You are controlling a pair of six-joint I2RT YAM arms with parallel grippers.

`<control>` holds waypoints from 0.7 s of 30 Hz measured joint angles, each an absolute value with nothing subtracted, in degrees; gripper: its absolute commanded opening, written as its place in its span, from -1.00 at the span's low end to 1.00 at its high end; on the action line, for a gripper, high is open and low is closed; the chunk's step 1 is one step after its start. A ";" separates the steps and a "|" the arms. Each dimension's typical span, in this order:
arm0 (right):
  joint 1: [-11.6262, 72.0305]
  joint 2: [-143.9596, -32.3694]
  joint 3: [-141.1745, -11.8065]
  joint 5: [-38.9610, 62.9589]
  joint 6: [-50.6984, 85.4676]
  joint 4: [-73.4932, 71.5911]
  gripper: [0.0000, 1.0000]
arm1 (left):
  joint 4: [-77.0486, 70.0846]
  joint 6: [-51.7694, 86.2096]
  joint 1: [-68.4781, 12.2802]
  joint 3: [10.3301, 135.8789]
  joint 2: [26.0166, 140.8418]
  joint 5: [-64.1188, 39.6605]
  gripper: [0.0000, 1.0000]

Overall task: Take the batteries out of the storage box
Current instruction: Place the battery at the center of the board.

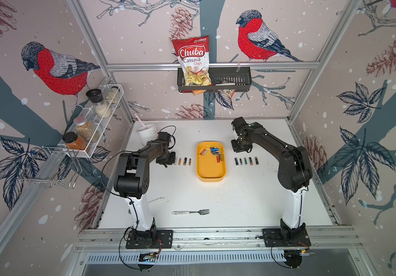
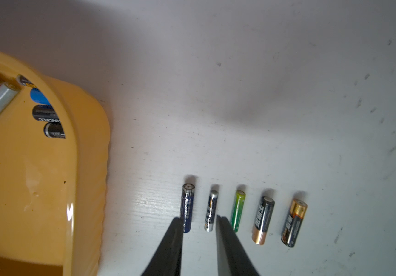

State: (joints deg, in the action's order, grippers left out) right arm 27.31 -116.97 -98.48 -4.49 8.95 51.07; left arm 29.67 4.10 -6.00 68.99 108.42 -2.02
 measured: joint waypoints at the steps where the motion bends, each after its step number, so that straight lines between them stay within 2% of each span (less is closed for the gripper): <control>1: 27.31 -116.97 -98.48 -4.49 8.95 51.07 -0.40 | 29.65 4.10 -6.00 68.99 108.38 -2.07 -0.47; 21: 27.33 -116.97 -98.56 -4.47 8.93 51.09 -0.40 | 30.68 4.16 -6.00 69.69 107.77 -2.83 -0.39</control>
